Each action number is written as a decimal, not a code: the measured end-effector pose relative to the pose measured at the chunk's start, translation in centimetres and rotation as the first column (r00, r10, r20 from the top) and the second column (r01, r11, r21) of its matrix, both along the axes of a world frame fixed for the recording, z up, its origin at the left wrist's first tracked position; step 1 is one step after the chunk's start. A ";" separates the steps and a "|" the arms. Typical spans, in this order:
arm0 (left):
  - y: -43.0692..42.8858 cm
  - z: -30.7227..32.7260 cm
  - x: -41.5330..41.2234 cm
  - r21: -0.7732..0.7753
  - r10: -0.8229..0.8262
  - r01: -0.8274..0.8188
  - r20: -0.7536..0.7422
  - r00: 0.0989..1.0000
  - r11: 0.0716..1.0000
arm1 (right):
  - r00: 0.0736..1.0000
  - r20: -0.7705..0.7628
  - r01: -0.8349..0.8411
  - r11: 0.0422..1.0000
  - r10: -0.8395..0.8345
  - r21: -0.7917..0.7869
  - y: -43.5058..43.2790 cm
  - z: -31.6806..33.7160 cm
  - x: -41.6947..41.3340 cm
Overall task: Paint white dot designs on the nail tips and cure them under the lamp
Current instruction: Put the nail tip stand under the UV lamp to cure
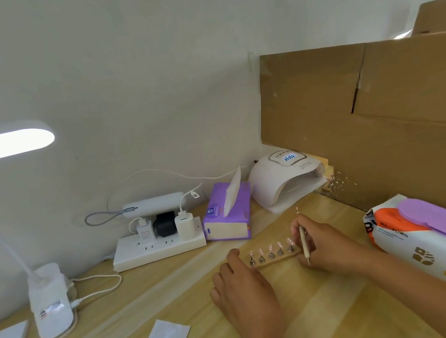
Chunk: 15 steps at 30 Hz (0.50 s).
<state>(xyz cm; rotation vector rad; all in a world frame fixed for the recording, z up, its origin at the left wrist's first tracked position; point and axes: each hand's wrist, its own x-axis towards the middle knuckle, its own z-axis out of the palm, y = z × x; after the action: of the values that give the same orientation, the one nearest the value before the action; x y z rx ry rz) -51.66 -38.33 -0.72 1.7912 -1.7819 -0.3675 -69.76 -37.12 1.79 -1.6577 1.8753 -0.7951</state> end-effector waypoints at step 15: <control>0.3 0.2 0.1 0.043 -0.025 0.027 -0.047 0.999 0.999 | 0.877 0.002 0.459 0.838 -0.480 -0.295 2.0 0.4 -1.2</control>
<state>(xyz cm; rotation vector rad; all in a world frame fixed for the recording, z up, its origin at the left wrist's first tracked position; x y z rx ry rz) -51.58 -37.99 -0.55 1.7759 -1.7791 -0.4577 -70.94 -35.13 2.20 -1.4013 2.3556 -1.2751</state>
